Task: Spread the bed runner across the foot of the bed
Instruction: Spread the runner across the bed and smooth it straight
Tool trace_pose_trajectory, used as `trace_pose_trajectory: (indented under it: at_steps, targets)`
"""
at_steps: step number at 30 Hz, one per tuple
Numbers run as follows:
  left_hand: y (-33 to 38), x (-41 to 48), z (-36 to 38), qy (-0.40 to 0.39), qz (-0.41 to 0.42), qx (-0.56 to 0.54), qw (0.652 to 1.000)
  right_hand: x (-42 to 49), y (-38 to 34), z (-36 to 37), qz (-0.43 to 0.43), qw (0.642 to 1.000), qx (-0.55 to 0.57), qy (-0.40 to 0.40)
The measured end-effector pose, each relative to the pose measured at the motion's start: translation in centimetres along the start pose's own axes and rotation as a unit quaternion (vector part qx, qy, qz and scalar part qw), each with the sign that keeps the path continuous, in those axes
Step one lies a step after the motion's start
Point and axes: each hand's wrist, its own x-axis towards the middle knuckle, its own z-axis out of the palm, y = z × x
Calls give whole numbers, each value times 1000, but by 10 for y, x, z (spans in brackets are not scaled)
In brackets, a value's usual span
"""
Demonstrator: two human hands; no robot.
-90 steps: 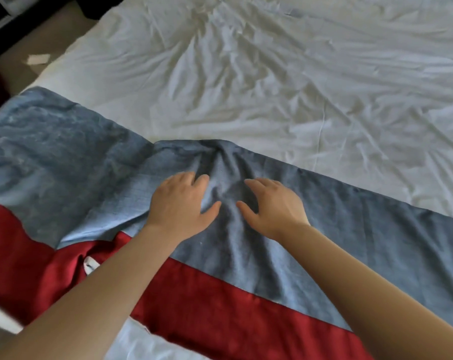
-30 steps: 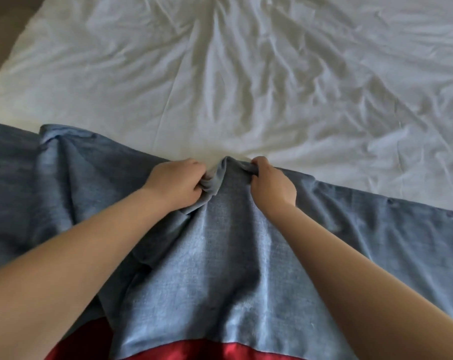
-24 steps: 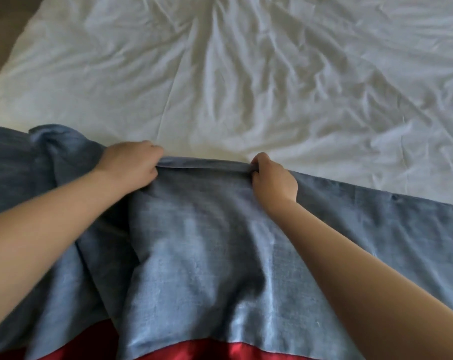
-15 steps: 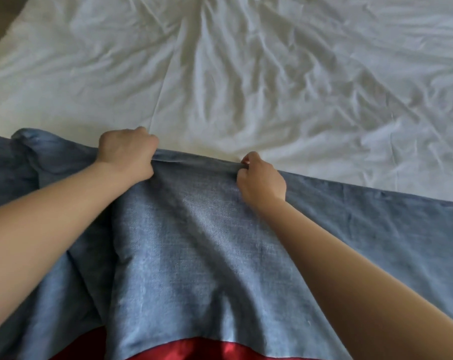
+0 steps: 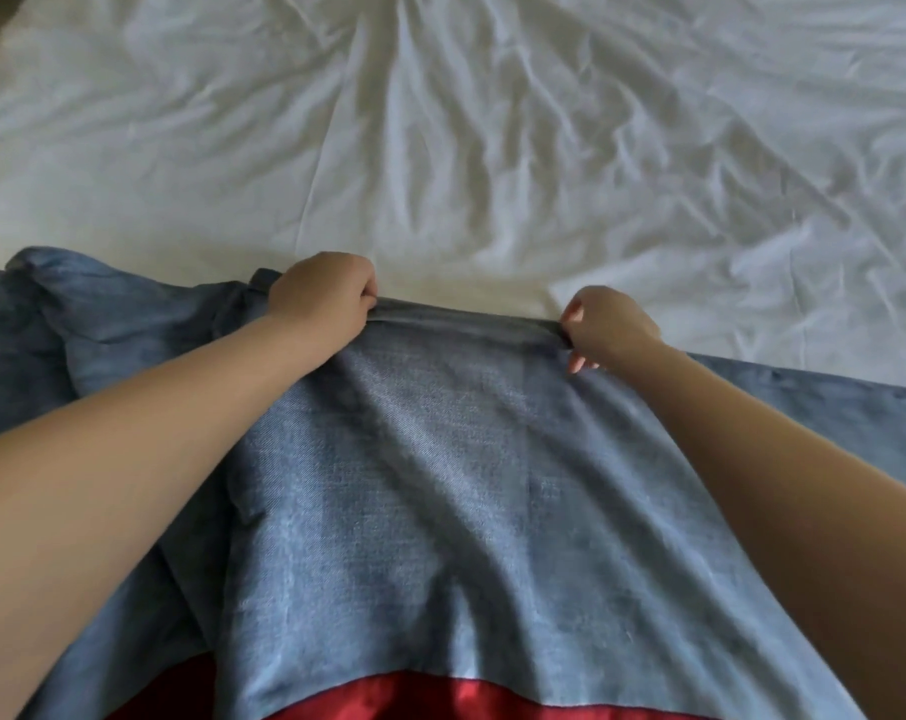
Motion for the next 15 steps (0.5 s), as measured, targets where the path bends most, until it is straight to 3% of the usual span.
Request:
trace_pose_trajectory:
  at_steps: [3,7,12,15]
  targets:
    - [4,8,3,14,-3,34,999,4,1,7,-21,992,-52,117]
    - [11,12,11,17,-53,73,996,4,-3,26,-57,981,-140,124]
    - [32,-4,10,72,16,167,983,-21,-3,19,-111,963,-141,202]
    - [54,-12,-2,118,66,161,978,-39,0,8,-138,950,-133,248]
